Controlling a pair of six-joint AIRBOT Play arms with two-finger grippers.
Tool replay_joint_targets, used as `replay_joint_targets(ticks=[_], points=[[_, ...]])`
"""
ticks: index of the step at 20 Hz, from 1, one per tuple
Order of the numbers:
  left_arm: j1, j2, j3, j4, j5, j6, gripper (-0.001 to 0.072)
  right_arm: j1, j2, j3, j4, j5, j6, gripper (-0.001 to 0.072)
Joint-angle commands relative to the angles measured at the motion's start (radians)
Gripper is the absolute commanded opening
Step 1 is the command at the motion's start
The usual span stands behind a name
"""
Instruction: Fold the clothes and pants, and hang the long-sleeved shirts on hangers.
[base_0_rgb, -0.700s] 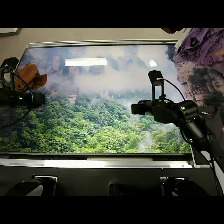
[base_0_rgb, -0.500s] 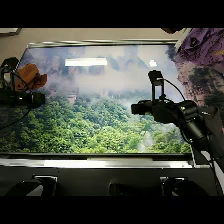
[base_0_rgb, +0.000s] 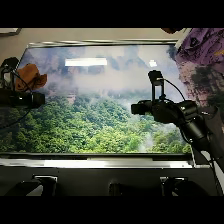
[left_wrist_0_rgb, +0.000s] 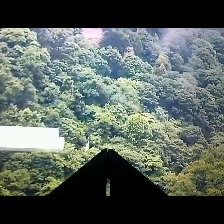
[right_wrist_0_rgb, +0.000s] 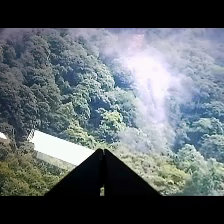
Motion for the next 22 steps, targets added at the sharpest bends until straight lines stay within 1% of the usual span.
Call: replay_joint_targets(ticks=[1, 9, 10, 11, 12, 13, 14, 16, 17, 20, 22], points=[[0.000, 0.001, 0.000, 0.000, 0.000, 0.000, 0.0017, 0.001, -0.001, 0.001, -0.001, 0.000, 0.000, 0.0028], [-0.001, 0.000, 0.000, -0.003, 0.001, 0.000, 0.0017, 0.001, -0.001, 0.001, -0.001, 0.000, 0.000, 0.0028], [0.000, -0.001, 0.000, 0.000, 0.001, 0.000, 0.0026, 0.001, -0.001, 0.001, -0.001, 0.000, 0.000, 0.0028], [0.000, -0.004, -0.001, 0.020, 0.009, -0.008, 0.0172, 0.001, -0.001, 0.001, -0.001, 0.000, 0.000, 0.0028], [0.000, -0.011, -0.001, 0.051, 0.013, -0.052, 0.0449, 0.001, -0.001, 0.001, -0.001, 0.000, 0.000, 0.0028], [0.001, -0.021, 0.000, 0.101, 0.015, -0.149, 0.0720, 0.001, -0.001, 0.001, -0.001, 0.000, 0.000, 0.0028], [0.018, -0.037, 0.006, 0.150, 0.028, -0.193, 0.0720, 0.001, -0.001, 0.001, -0.001, 0.000, 0.000, 0.0028], [0.119, -0.127, 0.080, 0.164, 0.094, -0.199, 0.0720, 0.001, -0.001, 0.001, -0.001, 0.000, 0.000, 0.0028], [0.185, -0.214, 0.159, 0.164, 0.138, -0.194, 0.0720, 0.001, -0.001, 0.001, -0.001, 0.000, 0.000, 0.0028], [0.340, -0.575, 0.462, 0.164, 0.198, -0.176, 0.0720, 0.001, -0.001, 0.001, -0.001, 0.000, 0.000, 0.0028], [0.392, -0.811, 0.649, 0.165, 0.219, -0.169, 0.0720, 0.001, -0.001, 0.001, -0.001, 0.000, 0.000, 0.0028]])
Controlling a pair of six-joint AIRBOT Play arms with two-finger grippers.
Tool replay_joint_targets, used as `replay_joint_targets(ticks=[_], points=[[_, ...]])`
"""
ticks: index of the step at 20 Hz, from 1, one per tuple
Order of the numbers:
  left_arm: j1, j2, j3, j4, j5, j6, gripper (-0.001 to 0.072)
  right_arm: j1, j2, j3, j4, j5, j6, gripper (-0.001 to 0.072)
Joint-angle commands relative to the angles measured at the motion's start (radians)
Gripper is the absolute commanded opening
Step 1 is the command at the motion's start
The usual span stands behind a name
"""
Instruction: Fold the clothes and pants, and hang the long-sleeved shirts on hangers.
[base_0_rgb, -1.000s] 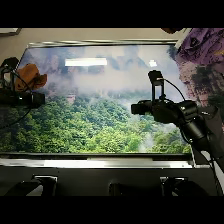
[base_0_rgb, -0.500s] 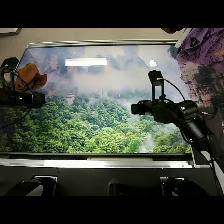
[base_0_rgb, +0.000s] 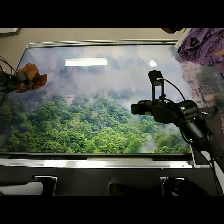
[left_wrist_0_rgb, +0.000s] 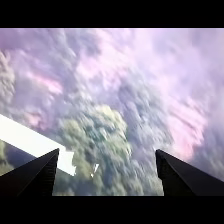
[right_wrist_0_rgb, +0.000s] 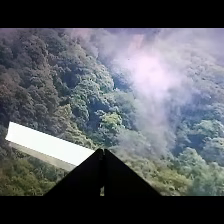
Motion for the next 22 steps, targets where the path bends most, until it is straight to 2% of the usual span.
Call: replay_joint_targets(ticks=[1, 4, 7, 13, 14, 15, 16, 18, 20, 22], points=[[0.116, -0.398, 0.325, 0.012, 0.074, 0.012, 0.0720, 0.001, -0.001, 0.001, 0.001, 0.000, 0.000, 0.0028], [0.136, -0.578, 0.430, 0.012, 0.221, 0.008, 0.0720, 0.001, -0.001, 0.001, 0.001, 0.000, 0.000, 0.0028], [0.144, -0.611, 0.375, 0.014, 0.428, -0.006, 0.0720, 0.001, -0.001, 0.001, 0.001, 0.000, 0.000, 0.0028], [0.148, -0.663, 0.375, 0.011, 0.635, -0.036, 0.0720, 0.001, -0.001, 0.001, 0.001, 0.000, 0.000, 0.0028], [0.148, -0.673, 0.375, 0.011, 0.641, -0.064, 0.0481, 0.001, -0.001, 0.001, 0.001, 0.000, 0.000, 0.0028], [0.147, -0.681, 0.375, 0.005, 0.633, -0.082, 0.0190, 0.001, -0.001, 0.001, 0.001, 0.000, 0.000, 0.0028], [0.147, -0.682, 0.375, -0.028, 0.611, -0.079, 0.0012, 0.001, -0.001, 0.001, 0.001, 0.000, 0.000, 0.0028], [0.147, -0.657, 0.375, -0.100, 0.514, -0.066, 0.0010, 0.001, -0.001, 0.001, 0.001, 0.000, 0.000, 0.0028], [0.142, -0.600, 0.375, -0.181, 0.371, 0.044, 0.0008, 0.001, -0.001, 0.001, 0.001, 0.000, 0.000, 0.0028], [0.125, -0.510, 0.367, -0.324, 0.220, 0.176, 0.0007, 0.001, -0.001, 0.001, 0.001, 0.000, 0.000, 0.0028]])
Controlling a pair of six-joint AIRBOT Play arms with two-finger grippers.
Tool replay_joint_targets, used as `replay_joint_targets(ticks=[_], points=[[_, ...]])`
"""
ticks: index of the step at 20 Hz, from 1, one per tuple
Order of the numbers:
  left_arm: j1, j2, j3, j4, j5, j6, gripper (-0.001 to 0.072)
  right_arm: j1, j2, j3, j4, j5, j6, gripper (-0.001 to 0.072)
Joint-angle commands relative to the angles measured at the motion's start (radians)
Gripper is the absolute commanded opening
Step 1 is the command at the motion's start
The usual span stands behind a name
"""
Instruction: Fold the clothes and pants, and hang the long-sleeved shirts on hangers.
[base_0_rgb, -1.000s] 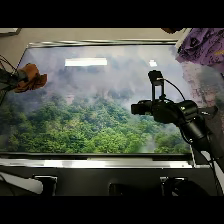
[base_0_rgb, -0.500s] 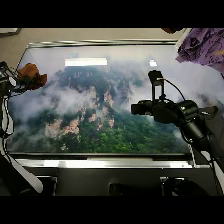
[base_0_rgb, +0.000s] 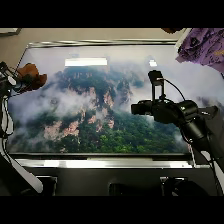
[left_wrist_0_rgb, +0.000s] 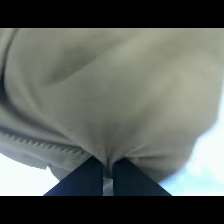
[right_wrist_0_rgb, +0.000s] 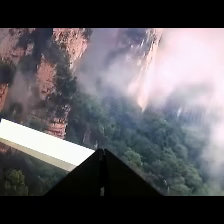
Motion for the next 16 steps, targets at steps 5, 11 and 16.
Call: replay_joint_targets(ticks=[5, 11, 16], points=[[-0.149, 0.451, -0.225, -0.259, -0.434, 0.170, 0.0007, 0.001, -0.001, 0.001, 0.002, 0.000, 0.000, 0.0028], [-0.437, 0.996, -0.696, -0.259, -0.467, -0.084, 0.0008, 0.001, -0.001, 0.001, 0.002, 0.000, 0.000, 0.0028], [-0.782, 1.162, -0.982, -0.257, -0.462, -0.333, 0.0009, 0.001, -0.001, 0.001, 0.002, 0.000, 0.000, 0.0028]])
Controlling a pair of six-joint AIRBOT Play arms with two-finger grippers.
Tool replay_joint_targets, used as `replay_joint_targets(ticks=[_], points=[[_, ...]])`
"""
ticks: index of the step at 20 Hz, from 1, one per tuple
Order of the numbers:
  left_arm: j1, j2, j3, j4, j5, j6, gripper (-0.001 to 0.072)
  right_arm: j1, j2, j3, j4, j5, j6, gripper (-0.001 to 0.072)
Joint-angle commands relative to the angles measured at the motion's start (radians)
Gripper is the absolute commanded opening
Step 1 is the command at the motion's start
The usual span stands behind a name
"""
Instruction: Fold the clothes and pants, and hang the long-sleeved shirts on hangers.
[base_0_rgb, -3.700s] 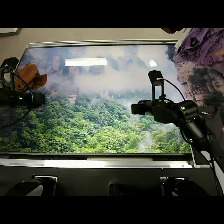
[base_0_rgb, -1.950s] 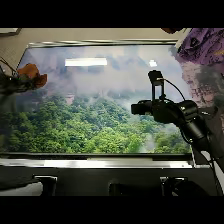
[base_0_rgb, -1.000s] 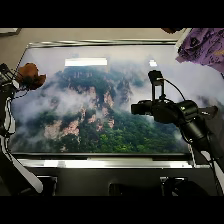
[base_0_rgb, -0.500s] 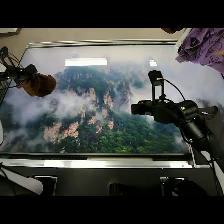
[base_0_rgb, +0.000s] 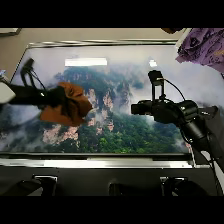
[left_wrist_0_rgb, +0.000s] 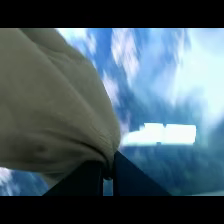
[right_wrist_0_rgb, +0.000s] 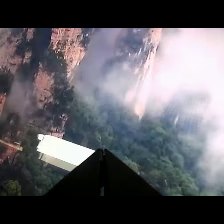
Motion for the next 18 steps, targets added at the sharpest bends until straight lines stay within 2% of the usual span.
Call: replay_joint_targets(ticks=[1, 3, 6, 7, 9, 10, 13, 16, 18], points=[[-0.253, 0.095, -0.219, -0.002, 0.023, -0.193, 0.0010, 0.001, -0.001, 0.001, -0.001, 0.000, 0.000, 0.0028], [-0.388, 0.081, -0.344, -0.004, 0.152, -0.299, 0.0011, 0.001, -0.001, 0.001, -0.001, 0.000, 0.000, 0.0028], [-0.504, 0.036, -0.456, -0.007, 0.316, -0.384, 0.0021, 0.001, -0.001, 0.001, -0.001, 0.000, 0.000, 0.0028], [-0.512, 0.019, -0.462, -0.005, 0.324, -0.384, 0.0133, 0.001, -0.001, 0.001, -0.001, 0.000, 0.000, 0.0028], [-0.475, 0.024, -0.453, -0.003, 0.306, -0.368, 0.0618, 0.001, -0.001, 0.001, -0.001, 0.006, 0.000, 0.0028], [-0.434, 0.042, -0.440, 0.003, 0.266, -0.346, 0.0689, 0.001, -0.001, 0.001, 0.000, 0.011, 0.000, 0.0028], [-0.247, 0.145, -0.384, 0.097, 0.101, -0.249, 0.0689, 0.001, 0.000, 0.001, 0.006, 0.036, 0.010, 0.0028], [-0.023, 0.265, -0.354, 0.163, 0.030, -0.166, 0.0689, 0.001, 0.019, 0.001, 0.063, 0.017, 0.094, 0.0027], [0.122, 0.328, -0.354, 0.163, 0.018, -0.121, 0.0689, -0.014, 0.027, 0.003, 0.050, 0.000, 0.208, 0.0029]])
